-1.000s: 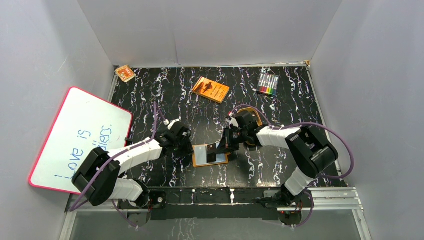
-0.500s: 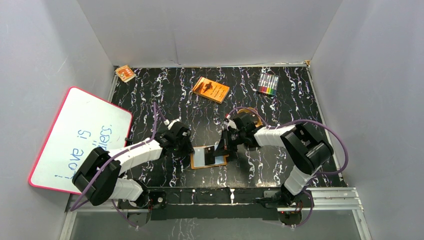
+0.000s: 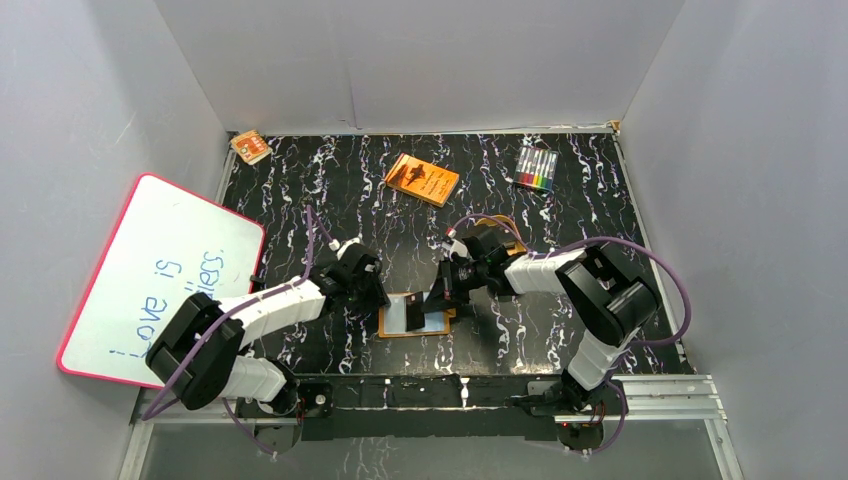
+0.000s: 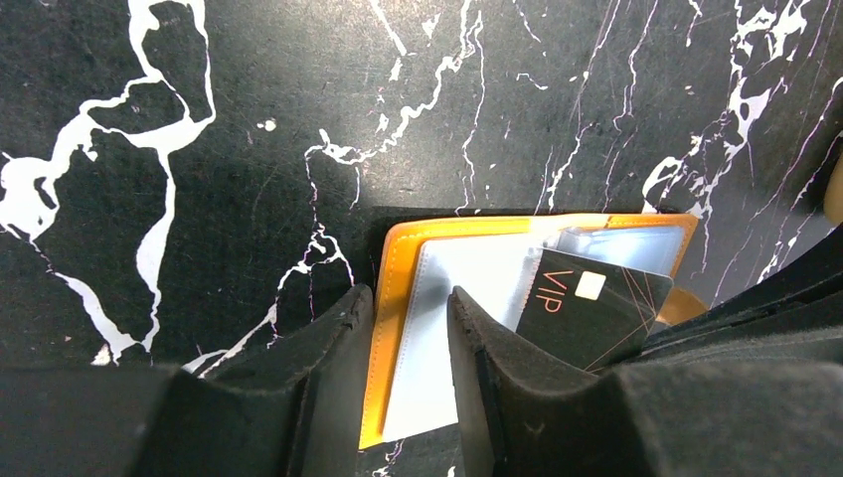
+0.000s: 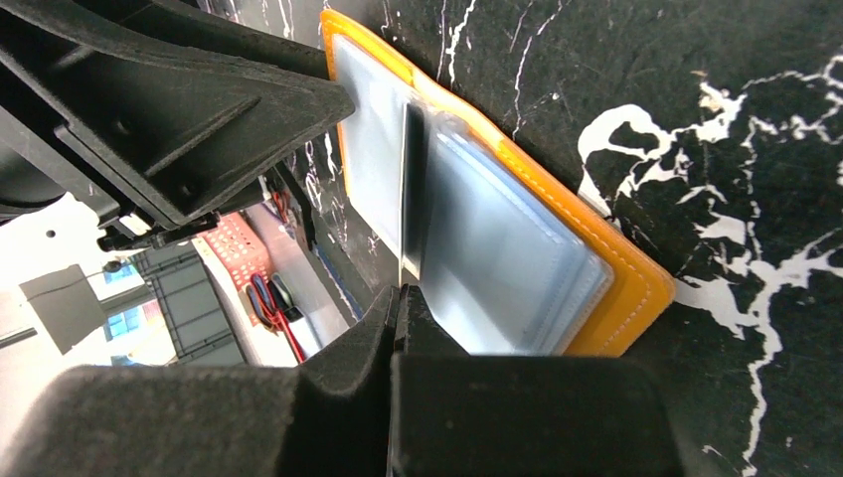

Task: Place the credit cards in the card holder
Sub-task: Insert the credit card into the card holder.

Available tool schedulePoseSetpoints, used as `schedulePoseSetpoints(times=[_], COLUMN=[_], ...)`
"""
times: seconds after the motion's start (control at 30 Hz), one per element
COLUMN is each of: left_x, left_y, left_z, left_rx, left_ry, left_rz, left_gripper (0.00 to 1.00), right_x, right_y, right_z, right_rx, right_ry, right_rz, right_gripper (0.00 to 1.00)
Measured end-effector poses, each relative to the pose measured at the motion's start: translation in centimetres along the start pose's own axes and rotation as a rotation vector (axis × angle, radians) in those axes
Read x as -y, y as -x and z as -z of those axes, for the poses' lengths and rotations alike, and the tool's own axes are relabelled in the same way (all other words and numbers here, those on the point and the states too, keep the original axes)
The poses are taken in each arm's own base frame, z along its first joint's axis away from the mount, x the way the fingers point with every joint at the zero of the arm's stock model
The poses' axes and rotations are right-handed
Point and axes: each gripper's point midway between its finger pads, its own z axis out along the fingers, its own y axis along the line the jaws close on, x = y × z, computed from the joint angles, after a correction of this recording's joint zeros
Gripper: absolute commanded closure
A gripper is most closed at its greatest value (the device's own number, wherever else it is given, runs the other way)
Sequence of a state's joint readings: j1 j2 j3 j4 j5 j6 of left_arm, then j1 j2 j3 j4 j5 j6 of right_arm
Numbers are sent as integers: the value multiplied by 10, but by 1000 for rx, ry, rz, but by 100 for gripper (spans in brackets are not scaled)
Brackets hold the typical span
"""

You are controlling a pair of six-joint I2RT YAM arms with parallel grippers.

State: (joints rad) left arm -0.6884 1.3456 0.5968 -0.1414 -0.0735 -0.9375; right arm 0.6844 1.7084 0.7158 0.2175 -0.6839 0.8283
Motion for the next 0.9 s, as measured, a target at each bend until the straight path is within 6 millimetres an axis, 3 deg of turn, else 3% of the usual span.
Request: schedulePoseSetpoints(times=[0.17,0.9], left_x=[0,1], left_y=[0,-1], left_z=[0,-2], left_rx=[-2,5], left_ry=[-2,-22], left_rz=[2,34], left_gripper=[71,75], right_x=[-3,16], right_y=[0,-8], right_z=[-2,-9], right_rx=[-3,32], right_ry=[24,10], right_rz=[-3,-129], right_gripper=[100,100])
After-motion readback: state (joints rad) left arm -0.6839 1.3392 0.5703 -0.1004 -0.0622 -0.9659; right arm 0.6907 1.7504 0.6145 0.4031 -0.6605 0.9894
